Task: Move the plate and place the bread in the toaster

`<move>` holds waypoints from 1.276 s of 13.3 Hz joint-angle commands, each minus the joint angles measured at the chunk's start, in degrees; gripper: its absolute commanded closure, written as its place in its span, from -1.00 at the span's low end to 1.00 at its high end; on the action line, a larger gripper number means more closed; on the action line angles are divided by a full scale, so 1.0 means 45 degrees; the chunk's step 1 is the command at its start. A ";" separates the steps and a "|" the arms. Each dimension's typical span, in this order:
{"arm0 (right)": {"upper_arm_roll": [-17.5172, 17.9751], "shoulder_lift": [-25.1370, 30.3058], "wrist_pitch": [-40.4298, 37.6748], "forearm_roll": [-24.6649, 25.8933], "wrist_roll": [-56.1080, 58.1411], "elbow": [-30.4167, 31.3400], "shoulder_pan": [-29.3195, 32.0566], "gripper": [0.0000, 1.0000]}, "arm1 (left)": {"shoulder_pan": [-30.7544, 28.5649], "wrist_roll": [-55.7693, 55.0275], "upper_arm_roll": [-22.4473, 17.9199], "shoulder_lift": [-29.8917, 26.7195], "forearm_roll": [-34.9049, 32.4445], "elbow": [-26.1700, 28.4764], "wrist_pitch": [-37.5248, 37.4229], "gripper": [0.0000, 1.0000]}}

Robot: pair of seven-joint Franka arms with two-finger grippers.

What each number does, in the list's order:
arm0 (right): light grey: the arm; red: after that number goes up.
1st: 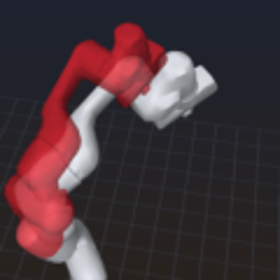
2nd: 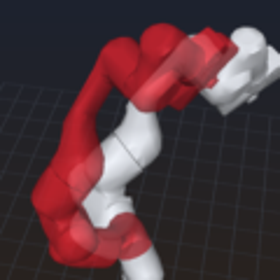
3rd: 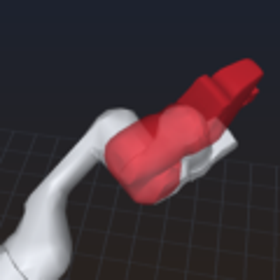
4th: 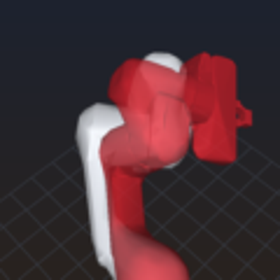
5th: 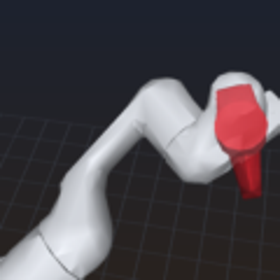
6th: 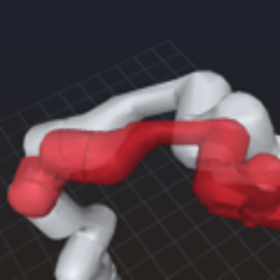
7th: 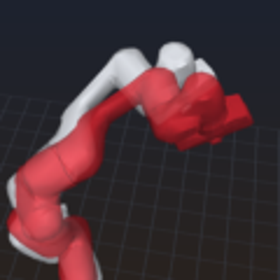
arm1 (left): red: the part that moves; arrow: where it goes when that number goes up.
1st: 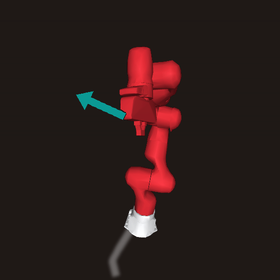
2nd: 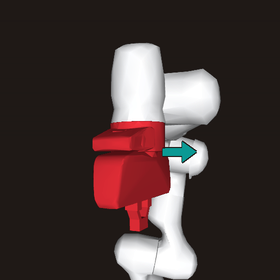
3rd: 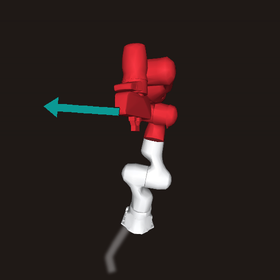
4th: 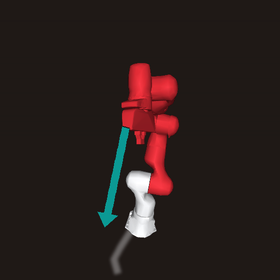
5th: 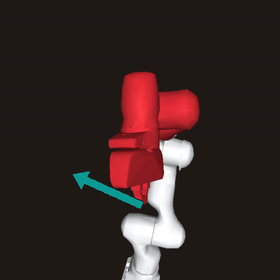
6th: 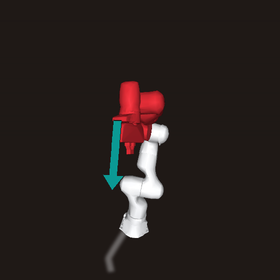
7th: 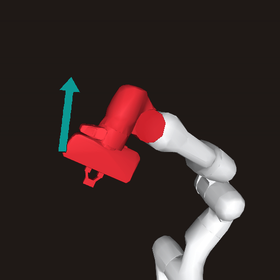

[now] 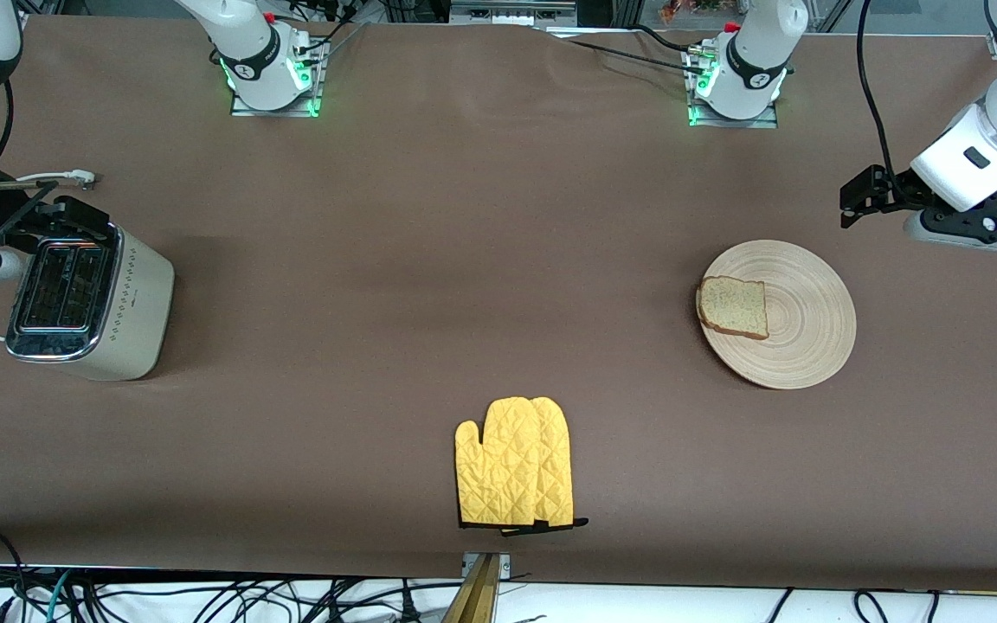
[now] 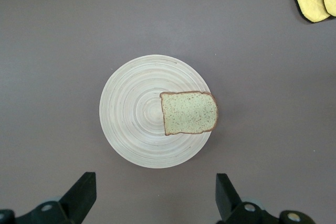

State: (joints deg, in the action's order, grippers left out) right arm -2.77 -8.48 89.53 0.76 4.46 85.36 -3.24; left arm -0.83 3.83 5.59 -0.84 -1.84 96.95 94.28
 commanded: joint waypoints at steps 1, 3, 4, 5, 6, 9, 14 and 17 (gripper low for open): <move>0.0147 0.0126 -0.0013 0.0123 -0.0171 0.0113 0.0135 -1.00 | 0.0068 -0.0127 0.0008 0.0050 -0.0333 -0.0197 -0.0150 -1.00; 0.0147 0.0126 -0.0013 0.0143 -0.0151 0.0113 0.0115 -1.00 | 0.0068 -0.0127 0.0008 0.0050 -0.0333 -0.0197 -0.0169 -1.00; 0.0147 0.0126 -0.0013 0.0123 -0.0170 0.0094 0.0115 -1.00 | 0.0068 -0.0127 0.0008 0.0069 -0.0333 -0.0197 -0.0169 -1.00; 0.0147 0.0126 -0.0013 0.0123 -0.0171 0.0094 0.0134 -1.00 | 0.0030 -0.0108 0.0008 0.0089 -0.0333 -0.0197 -0.0169 -1.00; 0.0147 0.0126 -0.0013 0.0123 -0.0171 0.0094 0.0135 -1.00 | 0.0010 -0.0108 0.0008 0.0108 -0.0333 -0.0197 -0.0169 -1.00; 0.0147 0.0126 -0.0013 0.0143 -0.0151 0.0094 0.0115 -1.00 | -0.0068 -0.0127 -0.0012 0.0108 -0.0333 -0.0197 -0.0169 -1.00; 0.0147 0.0126 -0.0013 0.0143 -0.0151 0.0094 0.0115 -1.00 | -0.0088 -0.0127 -0.0031 0.0128 -0.0333 -0.0177 -0.0169 -1.00; 0.0147 0.0126 0.0006 0.0123 -0.0171 0.0094 0.0115 -1.00 | -0.0049 -0.0147 -0.0012 0.0128 -0.0333 -0.0196 -0.0169 -1.00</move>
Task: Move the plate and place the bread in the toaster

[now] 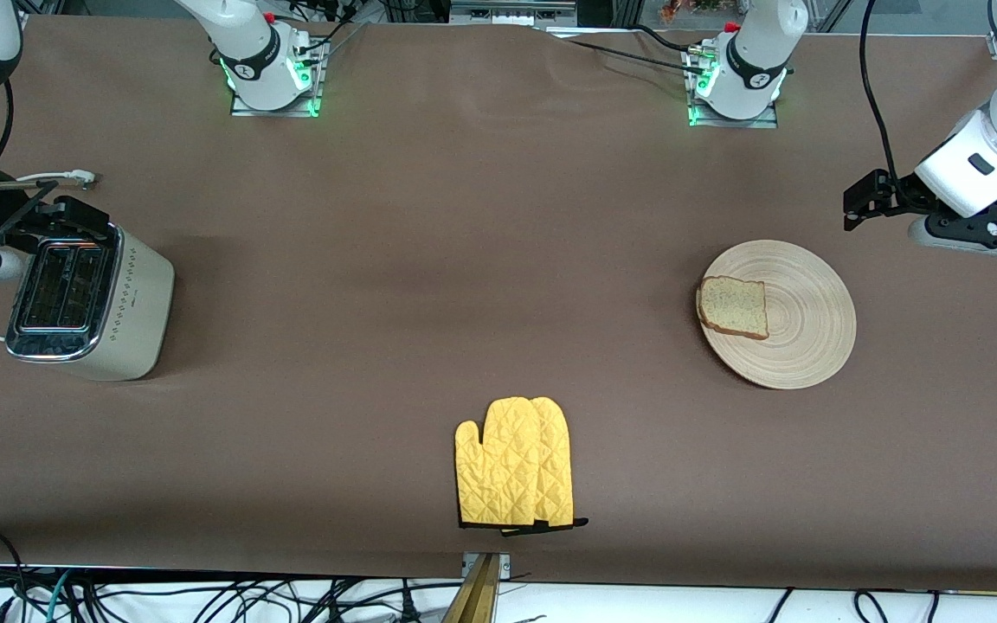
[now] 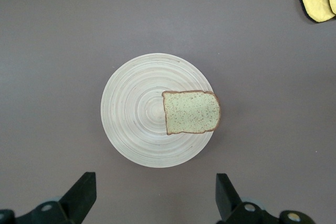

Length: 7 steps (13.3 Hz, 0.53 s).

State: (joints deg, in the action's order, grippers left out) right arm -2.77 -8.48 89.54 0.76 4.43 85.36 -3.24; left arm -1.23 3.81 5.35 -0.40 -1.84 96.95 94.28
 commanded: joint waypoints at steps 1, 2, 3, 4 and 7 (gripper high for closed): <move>0.0147 0.0127 0.0005 0.0143 -0.0145 0.0113 0.0115 -1.00 | 0.0078 -0.0144 0.0041 0.0050 -0.0353 -0.0216 -0.0150 -1.00; 0.0147 0.0127 0.0005 0.0162 -0.0145 0.0094 0.0115 -1.00 | 0.0117 -0.0125 0.0041 0.0108 -0.0353 -0.0216 -0.0150 -1.00; 0.0147 0.0127 0.0005 0.0143 -0.0164 0.0113 0.0134 -1.00 | 0.0098 -0.0106 0.0041 0.0089 -0.0333 -0.0216 -0.0150 -1.00; 0.0147 0.0107 0.0005 0.0123 -0.0145 0.0094 0.0153 -1.00 | 0.0098 -0.0105 0.0041 0.0089 -0.0353 -0.0216 -0.0169 -1.00; 0.0147 0.0107 0.0005 0.0123 -0.0165 0.0094 0.0154 -1.00 | 0.0001 -0.0027 0.0021 0.0089 -0.0353 -0.0216 -0.0189 -1.00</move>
